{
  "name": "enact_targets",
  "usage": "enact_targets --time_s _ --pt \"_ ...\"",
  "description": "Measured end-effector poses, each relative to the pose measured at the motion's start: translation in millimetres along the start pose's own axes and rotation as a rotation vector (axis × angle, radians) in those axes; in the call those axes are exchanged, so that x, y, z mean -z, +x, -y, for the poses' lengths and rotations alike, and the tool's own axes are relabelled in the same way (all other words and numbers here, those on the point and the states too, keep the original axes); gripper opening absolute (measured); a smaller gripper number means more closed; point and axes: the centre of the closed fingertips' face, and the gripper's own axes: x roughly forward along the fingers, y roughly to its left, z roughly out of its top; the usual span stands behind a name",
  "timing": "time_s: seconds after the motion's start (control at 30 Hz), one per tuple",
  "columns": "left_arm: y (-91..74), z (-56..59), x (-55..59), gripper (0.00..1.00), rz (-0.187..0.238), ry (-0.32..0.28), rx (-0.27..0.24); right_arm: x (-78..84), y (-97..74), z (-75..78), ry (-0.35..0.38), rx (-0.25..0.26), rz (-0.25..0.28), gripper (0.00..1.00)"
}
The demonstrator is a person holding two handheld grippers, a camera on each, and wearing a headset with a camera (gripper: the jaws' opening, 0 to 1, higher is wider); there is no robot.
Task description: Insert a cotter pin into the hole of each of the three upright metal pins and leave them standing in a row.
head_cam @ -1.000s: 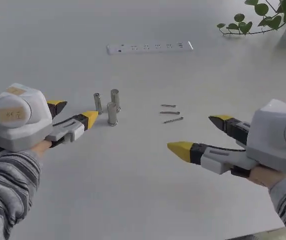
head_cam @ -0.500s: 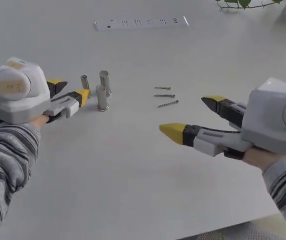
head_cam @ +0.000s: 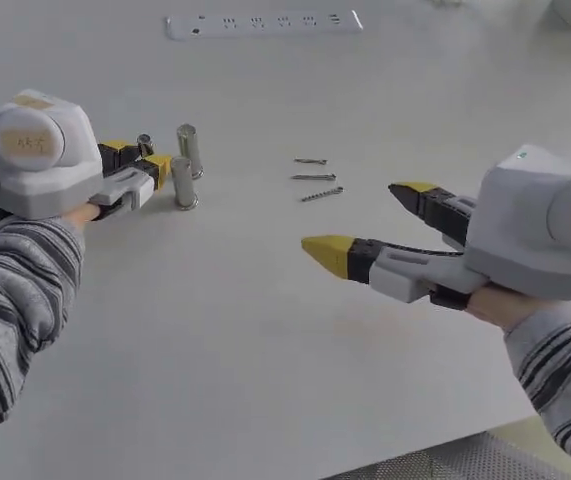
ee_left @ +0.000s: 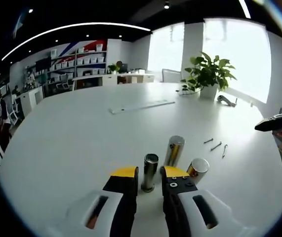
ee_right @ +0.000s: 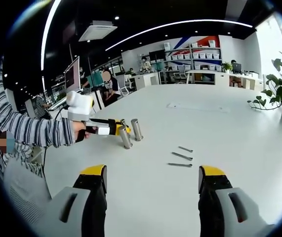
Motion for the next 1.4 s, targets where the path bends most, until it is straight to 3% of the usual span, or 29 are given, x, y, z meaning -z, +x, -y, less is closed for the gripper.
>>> enact_targets --time_s 0.13,0.43,0.67,0.83,0.93,1.17,1.4 --pt "0.0 -4.1 1.7 0.09 0.000 -0.021 -0.004 0.2 0.4 0.9 0.003 0.005 0.004 0.73" --pt "-3.9 -3.2 1.8 0.05 -0.003 0.047 -0.001 4.2 0.5 2.9 0.010 0.018 -0.009 0.73" --pt "-7.9 -0.9 4.3 0.05 -0.021 0.055 0.009 3.4 0.7 1.3 -0.009 0.019 -0.014 0.73" --pt "-16.9 0.1 4.0 0.05 -0.023 0.104 -0.005 4.2 1.2 -2.6 -0.045 0.014 -0.024 0.73" --pt "-22.7 1.0 3.9 0.05 -0.022 0.093 -0.007 3.7 1.4 -5.7 -0.036 0.007 -0.020 0.73" --pt "-44.6 10.2 5.7 0.05 -0.015 0.076 -0.016 0.4 -1.4 -13.9 -0.049 -0.005 -0.013 0.73" --pt "-61.7 33.0 10.8 0.05 -0.020 0.077 0.005 -0.7 -5.2 -18.7 -0.055 -0.008 -0.007 0.73"
